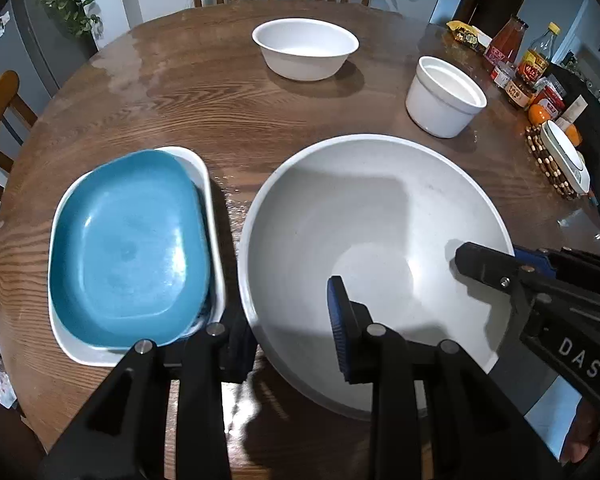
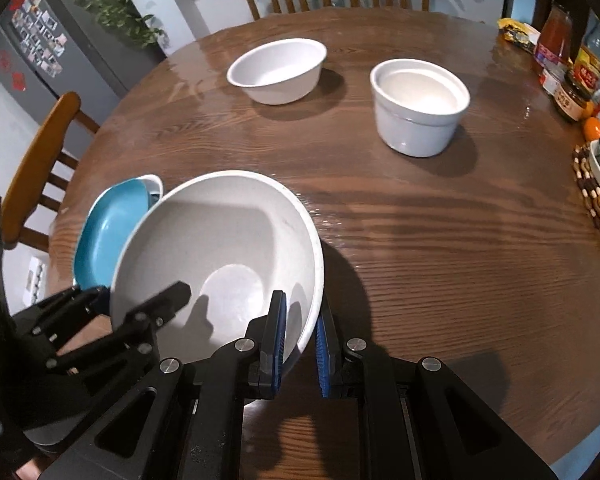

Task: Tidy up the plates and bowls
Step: 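Carry the large bowl beside the plate stack and lower it onto the table, then open both grippers to release the large white bowl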

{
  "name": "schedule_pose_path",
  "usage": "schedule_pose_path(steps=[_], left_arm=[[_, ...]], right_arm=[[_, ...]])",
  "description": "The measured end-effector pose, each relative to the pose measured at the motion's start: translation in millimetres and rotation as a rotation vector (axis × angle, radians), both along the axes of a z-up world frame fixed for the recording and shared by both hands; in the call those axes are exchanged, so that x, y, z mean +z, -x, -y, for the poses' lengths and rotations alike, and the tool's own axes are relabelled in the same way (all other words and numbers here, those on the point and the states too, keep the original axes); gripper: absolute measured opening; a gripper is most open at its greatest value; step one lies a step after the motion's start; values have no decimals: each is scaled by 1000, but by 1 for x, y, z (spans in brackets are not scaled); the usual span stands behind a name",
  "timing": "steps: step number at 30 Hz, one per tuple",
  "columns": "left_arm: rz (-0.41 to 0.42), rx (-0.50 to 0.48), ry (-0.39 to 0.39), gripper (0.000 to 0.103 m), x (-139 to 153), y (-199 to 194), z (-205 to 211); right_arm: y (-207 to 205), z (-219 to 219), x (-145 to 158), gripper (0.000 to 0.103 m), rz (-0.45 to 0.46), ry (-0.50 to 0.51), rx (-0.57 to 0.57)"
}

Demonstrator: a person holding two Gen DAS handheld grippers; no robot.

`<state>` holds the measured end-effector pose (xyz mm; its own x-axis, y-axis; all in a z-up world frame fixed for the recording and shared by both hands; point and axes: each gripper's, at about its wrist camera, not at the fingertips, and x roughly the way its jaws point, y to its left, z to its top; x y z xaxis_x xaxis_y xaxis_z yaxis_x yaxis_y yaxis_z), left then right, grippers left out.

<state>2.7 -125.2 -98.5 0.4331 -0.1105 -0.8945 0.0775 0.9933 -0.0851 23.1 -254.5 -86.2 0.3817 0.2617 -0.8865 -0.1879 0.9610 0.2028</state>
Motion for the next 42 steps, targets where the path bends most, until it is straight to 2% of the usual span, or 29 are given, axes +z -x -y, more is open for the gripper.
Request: schedule_pose_path(steps=[19, 24, 26, 28, 29, 31, 36, 40, 42], left_arm=[[9, 29, -42, 29, -8, -14, 13], [23, 27, -44, 40, -3, -11, 13], [38, 26, -48, 59, 2, -9, 12], [63, 28, -55, 66, 8, -7, 11], [73, 28, -61, 65, 11, -6, 11], [82, 35, -60, 66, 15, -5, 9], [107, 48, -47, 67, 31, -1, 3], [144, 55, -47, 79, 49, 0, 6], [168, 57, -51, 80, 59, 0, 6]], right_arm=[[-8, 10, -8, 15, 2, -7, 3], [-9, 12, -9, 15, -13, -20, 6], [-9, 13, -6, 15, -13, -27, 11], [-8, 14, -2, 17, 2, -28, 14], [-8, 15, 1, 27, 8, -33, 13], [-8, 19, 5, 40, 22, -42, 4], [-6, 25, 22, 41, 64, -75, 6], [-6, 31, 38, 41, 106, -86, 7], [-6, 34, 47, 41, 130, -85, 6]])
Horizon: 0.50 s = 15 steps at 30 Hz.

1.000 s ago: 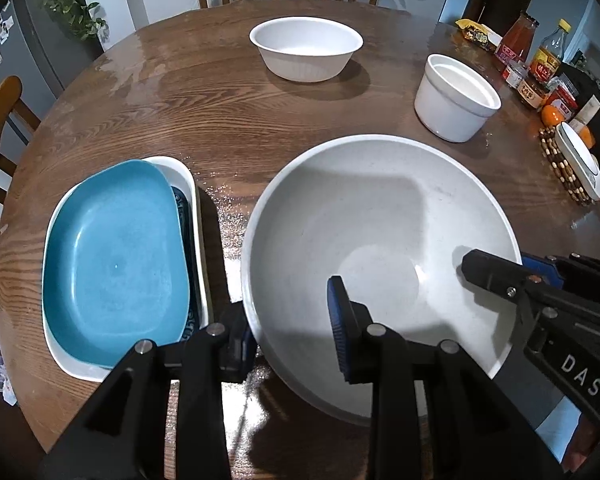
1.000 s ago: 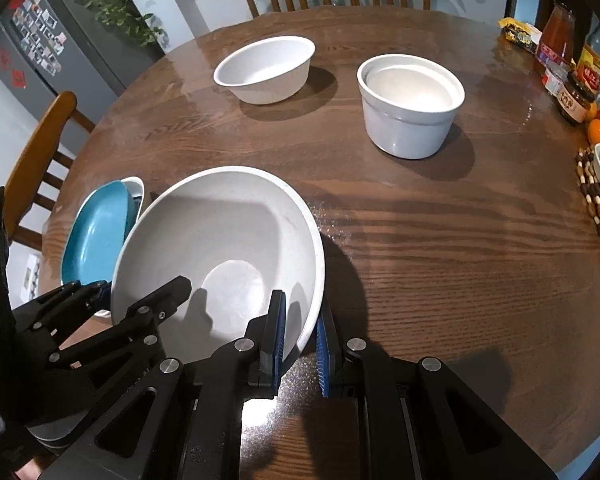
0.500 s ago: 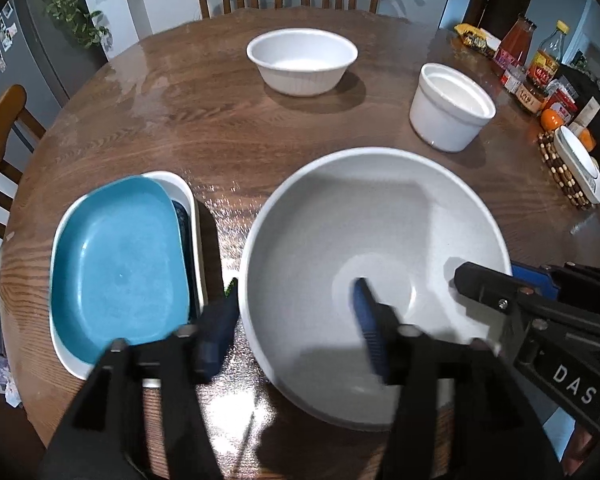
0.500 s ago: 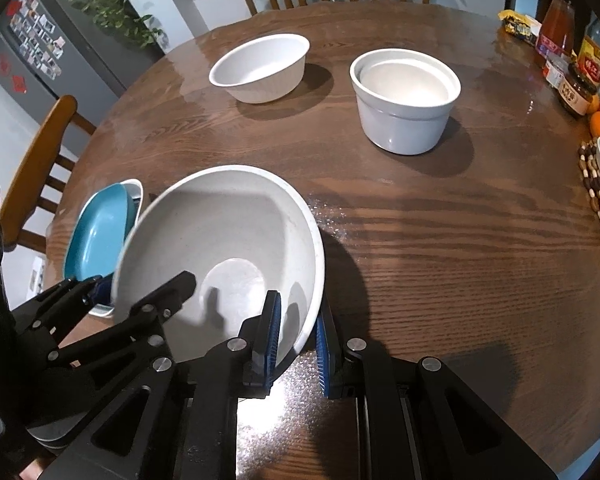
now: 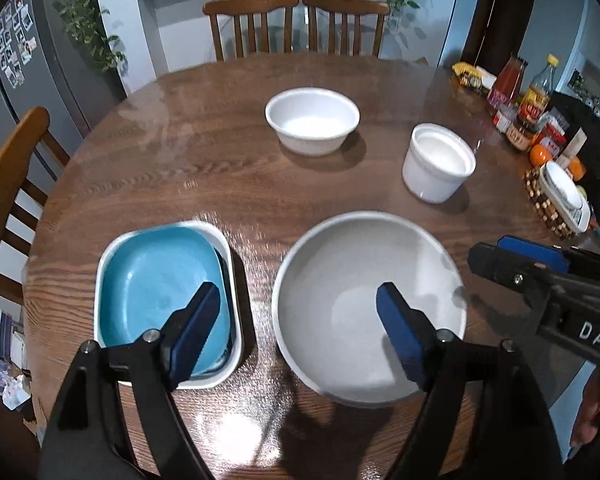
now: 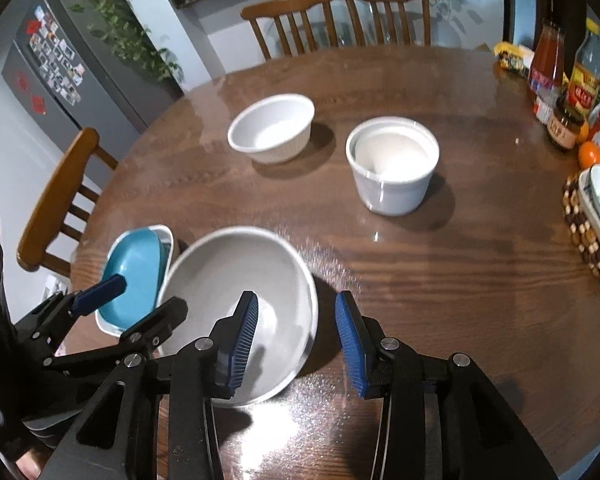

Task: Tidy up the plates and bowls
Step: 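Open both grippers to release the large white bowl, then move both open grippers toward the medium white bowl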

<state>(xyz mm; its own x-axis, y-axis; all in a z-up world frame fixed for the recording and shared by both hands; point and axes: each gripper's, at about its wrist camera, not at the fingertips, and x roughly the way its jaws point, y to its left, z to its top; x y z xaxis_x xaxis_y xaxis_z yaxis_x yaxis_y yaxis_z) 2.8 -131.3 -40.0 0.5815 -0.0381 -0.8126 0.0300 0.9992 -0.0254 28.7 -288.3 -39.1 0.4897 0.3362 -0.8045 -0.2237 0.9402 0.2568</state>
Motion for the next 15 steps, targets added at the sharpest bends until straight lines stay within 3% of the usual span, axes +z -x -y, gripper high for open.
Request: schedule_pose_path(steps=[15], left_arm=[[119, -15, -12, 81, 55, -19, 10]], right_arm=[[-7, 23, 64, 42, 158, 5, -20]])
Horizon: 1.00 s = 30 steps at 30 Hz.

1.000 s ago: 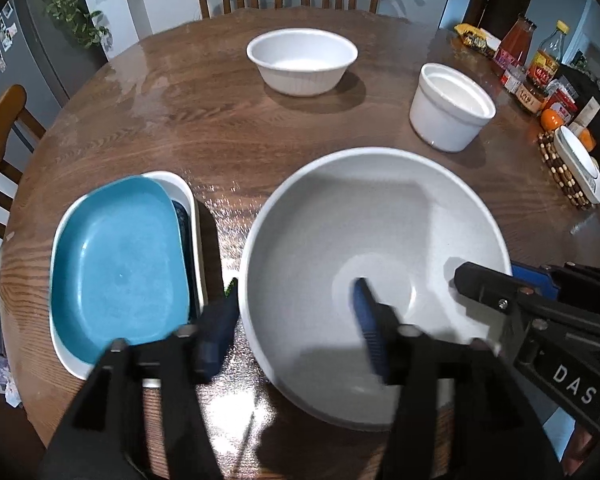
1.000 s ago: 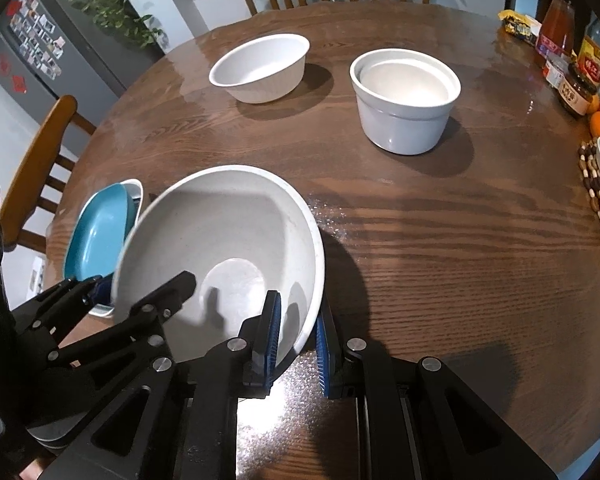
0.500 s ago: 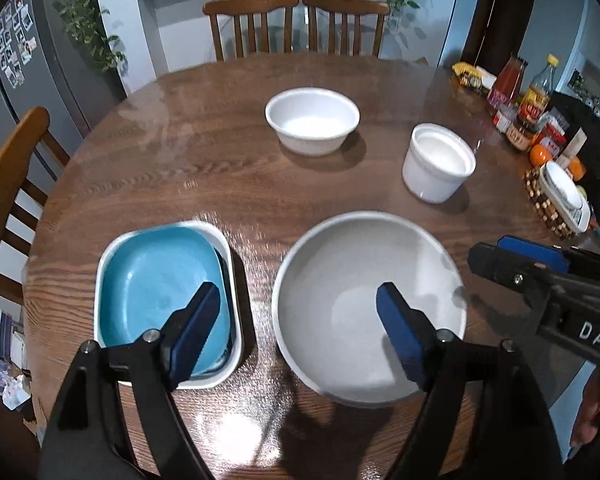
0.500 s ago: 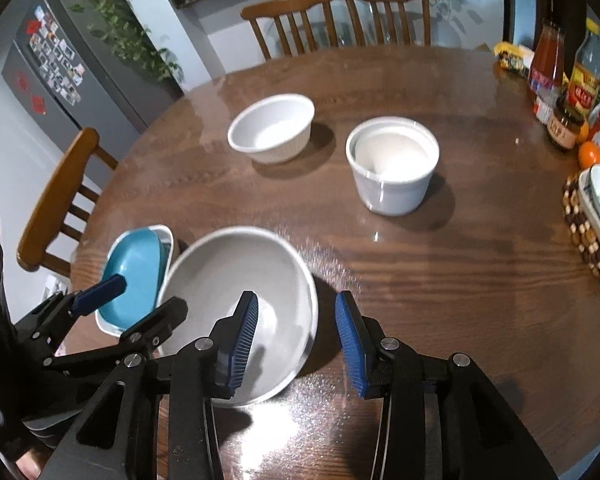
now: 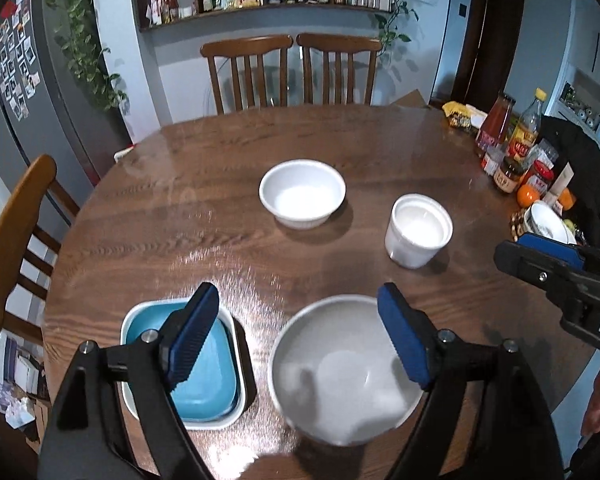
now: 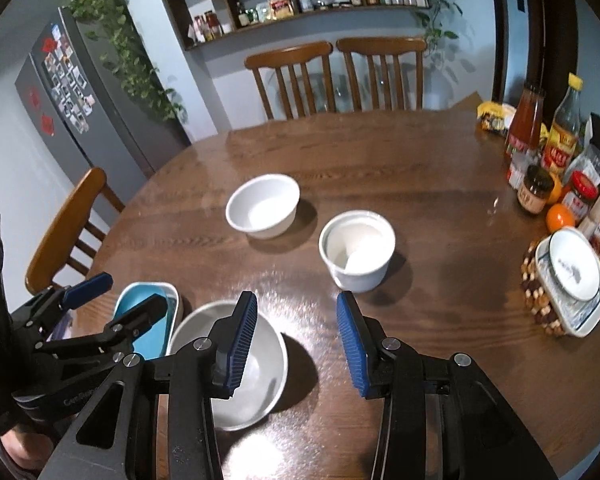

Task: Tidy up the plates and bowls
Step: 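Move both open grippers toward the medium white bowl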

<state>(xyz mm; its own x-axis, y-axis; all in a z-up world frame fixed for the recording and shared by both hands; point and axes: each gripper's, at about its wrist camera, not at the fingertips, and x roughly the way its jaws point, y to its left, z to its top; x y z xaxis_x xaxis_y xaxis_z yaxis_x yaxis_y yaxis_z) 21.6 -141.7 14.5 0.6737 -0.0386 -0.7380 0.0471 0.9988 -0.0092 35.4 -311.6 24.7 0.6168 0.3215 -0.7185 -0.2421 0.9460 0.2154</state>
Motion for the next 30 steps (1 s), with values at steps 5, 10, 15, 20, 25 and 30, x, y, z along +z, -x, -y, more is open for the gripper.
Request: schedule_pose_path(steps=[5, 10, 15, 20, 25, 30], left_arm=[[32, -9, -8, 81, 13, -14, 6], [53, -2, -9, 81, 23, -31, 6], [50, 24, -13, 81, 24, -52, 1], [24, 55, -23, 81, 13, -77, -4], [-24, 98, -6, 81, -8, -107, -18], [-95, 160, 14, 81, -34, -134, -35]], right_arm=[[-9, -1, 15, 42, 35, 14, 8], [-24, -3, 23, 42, 53, 31, 8], [-46, -5, 21, 42, 36, 23, 11], [-73, -12, 11, 42, -4, 6, 24], [-108, -27, -12, 42, -67, 15, 40], [-139, -40, -38, 42, -134, 27, 52]])
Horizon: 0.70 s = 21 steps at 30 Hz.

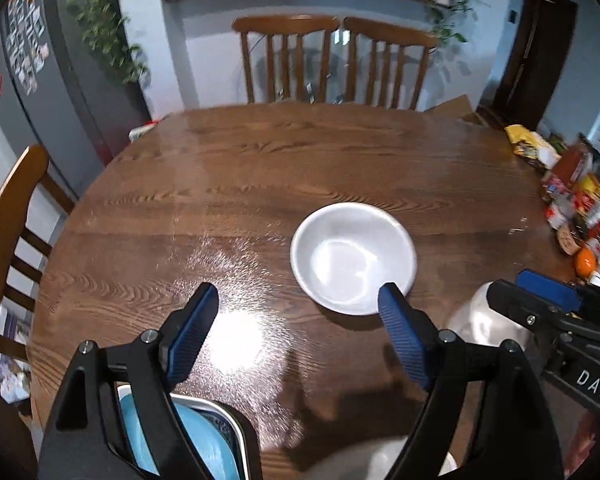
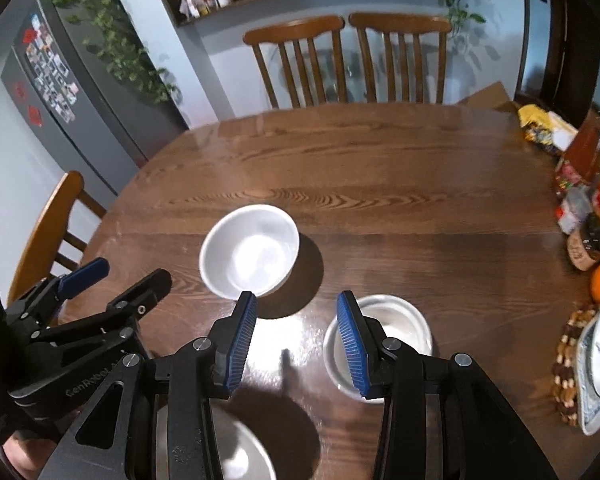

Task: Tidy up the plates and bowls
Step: 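Move both open grippers toward the medium white bowl, then close both grippers on the rim of the medium white bowl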

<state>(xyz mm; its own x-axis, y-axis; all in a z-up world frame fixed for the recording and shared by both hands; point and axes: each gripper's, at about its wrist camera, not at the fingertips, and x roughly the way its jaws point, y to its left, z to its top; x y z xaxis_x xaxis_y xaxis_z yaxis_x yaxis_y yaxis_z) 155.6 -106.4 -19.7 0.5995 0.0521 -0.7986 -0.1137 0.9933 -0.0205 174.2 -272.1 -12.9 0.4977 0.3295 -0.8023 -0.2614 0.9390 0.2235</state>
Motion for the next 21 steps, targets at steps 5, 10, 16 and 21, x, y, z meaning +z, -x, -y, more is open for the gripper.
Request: schedule_pose_path(steps=[5, 10, 16, 21], left_arm=[[-47, 22, 21, 81, -23, -18, -8], [-80, 17, 25, 81, -42, -34, -6], [-127, 7, 18, 73, -59, -47, -4], [-143, -8, 22, 58, -65, -54, -4]], right_arm=[[-26, -10, -28, 42, -63, 2, 11], [-44, -20, -53, 42, -108, 8, 22], [-57, -28, -64, 42, -123, 6, 41], [-65, -30, -68, 36, -130, 3, 61]])
